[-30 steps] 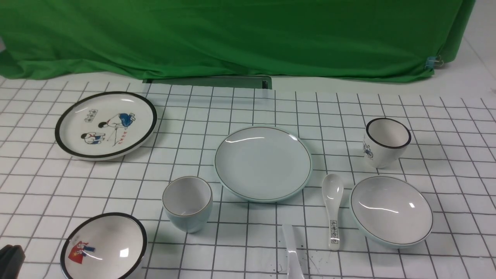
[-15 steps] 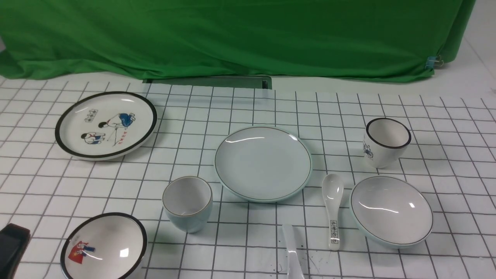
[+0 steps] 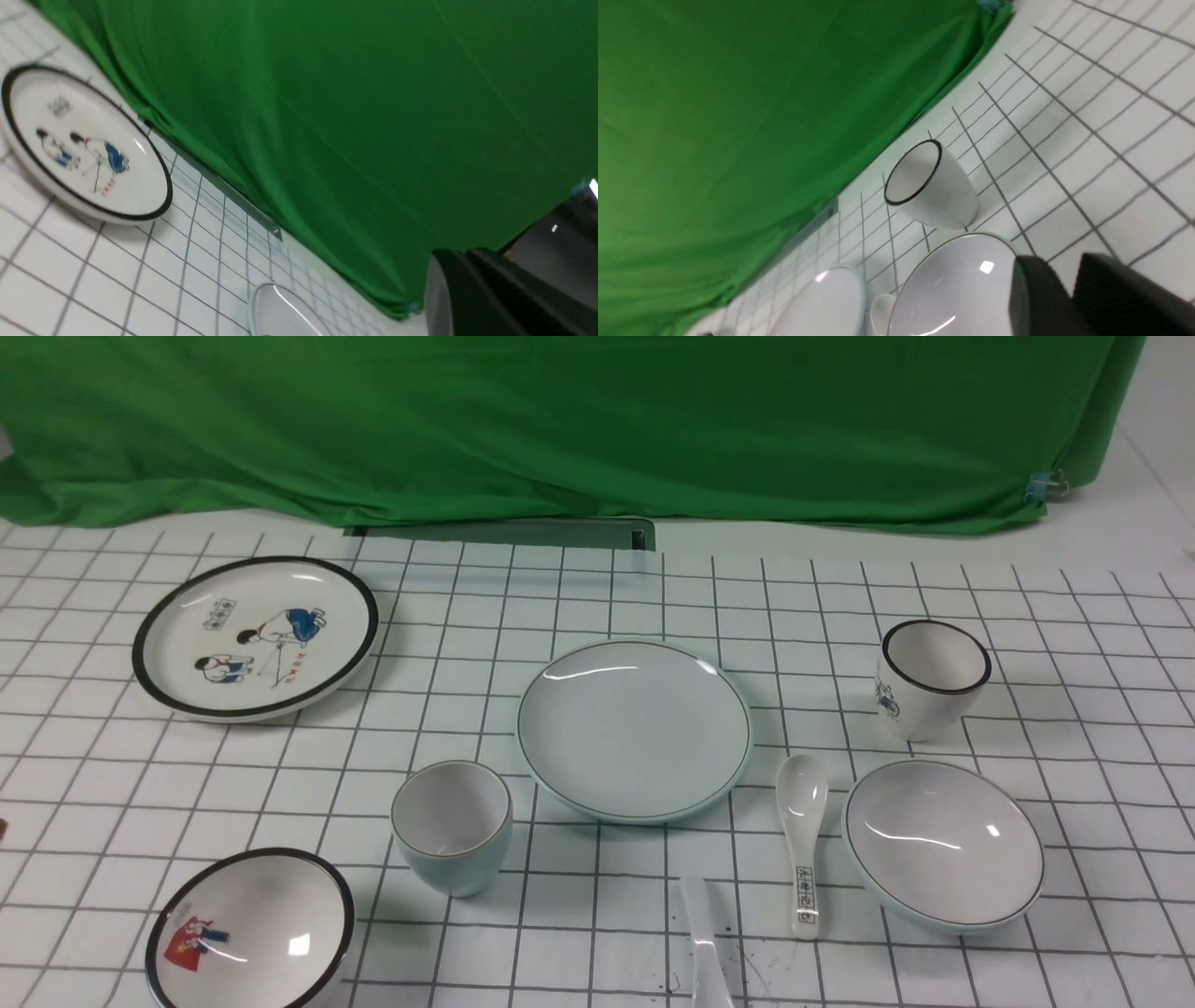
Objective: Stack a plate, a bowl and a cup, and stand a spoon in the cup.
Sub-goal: Use the right arm to grab a blue rice bowl
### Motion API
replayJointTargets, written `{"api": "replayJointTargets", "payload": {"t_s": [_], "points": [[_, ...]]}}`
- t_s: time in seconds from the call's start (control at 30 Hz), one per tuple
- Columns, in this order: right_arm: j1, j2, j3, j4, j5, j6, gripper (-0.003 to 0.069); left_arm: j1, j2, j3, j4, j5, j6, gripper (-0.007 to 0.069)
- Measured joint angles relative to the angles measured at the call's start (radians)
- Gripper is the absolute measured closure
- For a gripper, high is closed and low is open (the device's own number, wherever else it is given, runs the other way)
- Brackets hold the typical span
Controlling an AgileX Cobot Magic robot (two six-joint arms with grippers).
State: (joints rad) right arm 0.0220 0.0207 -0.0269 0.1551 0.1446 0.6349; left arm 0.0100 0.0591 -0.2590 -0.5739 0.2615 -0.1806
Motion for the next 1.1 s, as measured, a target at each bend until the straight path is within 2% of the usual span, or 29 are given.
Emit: {"api": "replayJointTargets", "payload": {"t_s": [0.1,0.17,0.2,0.33,0.4,0.47,0.5,0.6,0.77,0.9,1.1], "points": [[0.038,0.116,-0.111,0.0,-0.001,-0.238,0.0634,0.0,0.217,-0.179,0.243,0.186,0.008,0.0653],[0.047,0.164,-0.149,0.0,-0.001,-0.302,0.0645,0.0,0.285,-0.227,0.294,0.237,0.02,0.0653],[0.059,0.238,-0.218,0.0,0.008,-0.393,0.0649,0.0,0.38,-0.301,0.349,0.313,0.056,0.0653],[0.078,0.459,-0.424,0.0,0.133,-0.658,0.0649,-0.001,0.608,-0.455,0.44,0.437,0.241,0.0653],[0.079,0.573,-0.556,0.0,0.263,-0.771,0.0649,-0.016,0.713,-0.532,0.469,0.49,0.269,0.0653],[0.081,0.623,-0.612,0.0,0.344,-0.82,0.0649,-0.032,0.765,-0.564,0.476,0.516,0.276,0.0653],[0.082,0.691,-0.694,0.0,0.434,-0.855,0.0649,-0.056,0.821,-0.607,0.482,0.557,0.289,0.0653],[0.086,0.834,-0.808,0.0,0.586,-0.894,0.0649,-0.139,0.931,-0.66,0.5,0.634,0.333,0.0653],[0.116,0.993,-0.867,0.001,0.675,-0.915,0.0649,-0.269,1.05,-0.674,0.502,0.646,0.384,0.0653],[0.138,1.133,-0.873,0.001,0.691,-0.92,0.0649,-0.342,1.121,-0.688,0.502,0.625,0.402,0.0653],[0.145,1.323,-0.9,0.002,0.65,-0.913,0.0646,-0.388,1.205,-0.782,0.486,0.608,0.421,0.0653]]}}
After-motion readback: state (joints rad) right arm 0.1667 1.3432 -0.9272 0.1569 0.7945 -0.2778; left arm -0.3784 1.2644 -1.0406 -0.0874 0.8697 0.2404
